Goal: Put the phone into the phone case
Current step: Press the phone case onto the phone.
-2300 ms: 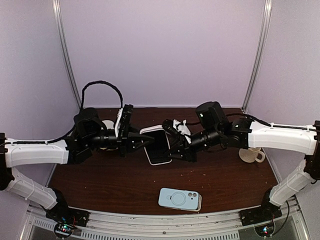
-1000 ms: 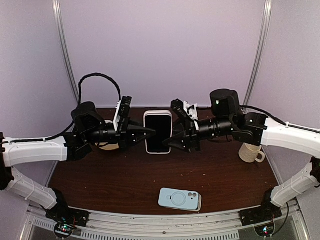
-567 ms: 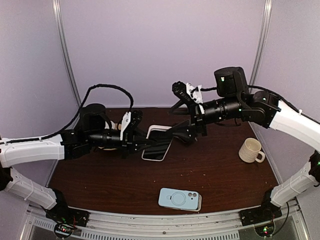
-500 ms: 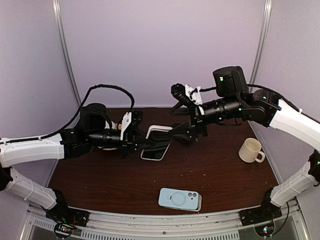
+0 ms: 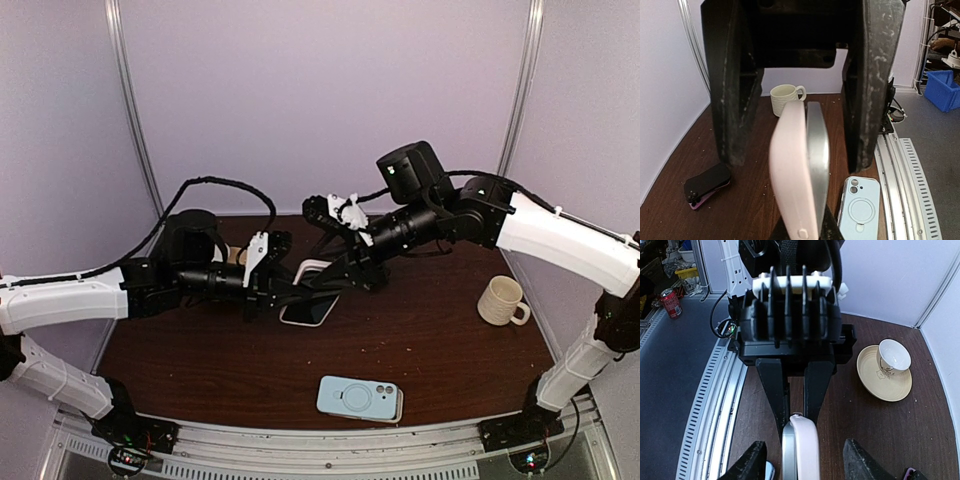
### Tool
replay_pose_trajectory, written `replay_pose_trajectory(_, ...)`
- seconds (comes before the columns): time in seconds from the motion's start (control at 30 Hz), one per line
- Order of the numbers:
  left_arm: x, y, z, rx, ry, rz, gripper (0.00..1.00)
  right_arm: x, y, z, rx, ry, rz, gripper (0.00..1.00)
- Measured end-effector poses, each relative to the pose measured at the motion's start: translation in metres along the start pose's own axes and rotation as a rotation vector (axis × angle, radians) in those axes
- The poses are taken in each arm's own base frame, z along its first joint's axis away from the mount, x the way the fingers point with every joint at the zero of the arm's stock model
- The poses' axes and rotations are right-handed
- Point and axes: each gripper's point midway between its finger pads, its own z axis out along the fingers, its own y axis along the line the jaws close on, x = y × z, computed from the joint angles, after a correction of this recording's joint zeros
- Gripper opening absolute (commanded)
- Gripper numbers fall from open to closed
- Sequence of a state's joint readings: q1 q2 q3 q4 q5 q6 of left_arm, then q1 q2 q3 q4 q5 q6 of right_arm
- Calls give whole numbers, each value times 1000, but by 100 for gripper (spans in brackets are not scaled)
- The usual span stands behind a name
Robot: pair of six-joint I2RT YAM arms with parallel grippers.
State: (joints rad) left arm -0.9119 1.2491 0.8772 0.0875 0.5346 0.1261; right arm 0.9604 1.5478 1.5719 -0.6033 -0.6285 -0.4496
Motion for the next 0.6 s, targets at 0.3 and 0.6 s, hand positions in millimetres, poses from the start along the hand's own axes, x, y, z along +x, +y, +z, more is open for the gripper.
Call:
replay_pose_trajectory(0.3, -1, 0, 0, 1, -2, 0, 0, 1, 0, 3, -5, -1, 3, 4)
replay_pose_trajectory(0.6, -1, -3, 0, 21, -2, -47, 15, 1, 2, 3, -13, 2, -21, 0)
